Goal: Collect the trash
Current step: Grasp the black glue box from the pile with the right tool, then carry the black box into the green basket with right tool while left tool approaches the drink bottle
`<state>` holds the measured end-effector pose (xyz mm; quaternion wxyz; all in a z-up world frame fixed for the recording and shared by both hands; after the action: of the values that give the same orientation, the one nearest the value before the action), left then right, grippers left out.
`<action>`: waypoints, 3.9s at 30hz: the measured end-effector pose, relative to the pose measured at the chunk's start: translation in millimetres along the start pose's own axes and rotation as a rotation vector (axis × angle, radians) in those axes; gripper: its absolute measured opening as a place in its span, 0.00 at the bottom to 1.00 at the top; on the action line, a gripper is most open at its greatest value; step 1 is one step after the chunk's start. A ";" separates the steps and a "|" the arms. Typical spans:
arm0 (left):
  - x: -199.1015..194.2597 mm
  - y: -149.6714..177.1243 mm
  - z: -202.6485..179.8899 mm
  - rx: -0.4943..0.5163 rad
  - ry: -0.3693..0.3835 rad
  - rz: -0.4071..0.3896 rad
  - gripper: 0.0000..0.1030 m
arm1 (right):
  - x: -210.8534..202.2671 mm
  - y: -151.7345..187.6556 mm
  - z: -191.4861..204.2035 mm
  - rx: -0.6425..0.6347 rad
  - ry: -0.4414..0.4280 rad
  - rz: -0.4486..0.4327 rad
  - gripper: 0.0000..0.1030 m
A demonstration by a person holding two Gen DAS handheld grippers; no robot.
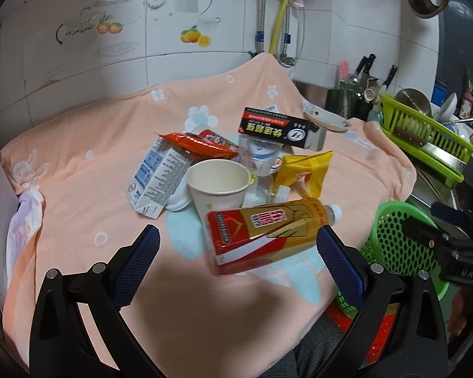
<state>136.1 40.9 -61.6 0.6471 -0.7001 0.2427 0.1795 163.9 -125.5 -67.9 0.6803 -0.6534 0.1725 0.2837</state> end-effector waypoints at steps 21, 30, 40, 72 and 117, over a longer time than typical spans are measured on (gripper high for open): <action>28.1 -1.6 33.2 -0.017 0.027 0.033 0.95 | 94.2 -112.9 65.6 -0.386 -0.065 0.009 0.93; 38.0 -0.7 47.9 -0.035 0.032 0.044 0.95 | 144.3 -128.7 93.2 -0.558 -0.072 0.094 0.81; 45.5 0.5 46.0 0.022 0.065 0.067 0.95 | 182.3 -119.4 112.2 -0.746 -0.030 0.182 0.80; 61.7 -15.6 -32.6 0.366 0.294 0.056 0.95 | 136.8 -130.2 88.1 -0.587 -0.063 0.135 0.48; 122.1 25.4 -96.5 0.876 0.381 0.285 0.66 | 82.2 9.7 -78.5 -0.123 -0.046 0.271 0.39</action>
<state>215.4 -69.2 -142.0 0.7937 -0.3425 0.5025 0.0164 232.8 -189.9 -132.2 0.5982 -0.6579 0.2257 0.3979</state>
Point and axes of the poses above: each gripper's, at about its wrist camera, not at the fingertips, and x roughly the way its jaws point, z to its left, y to its underside, the point moved 9 cm from there along x, roughly the way its jaws point, and after that the axes turned 5 degrees about y, right-handed, at the moved point
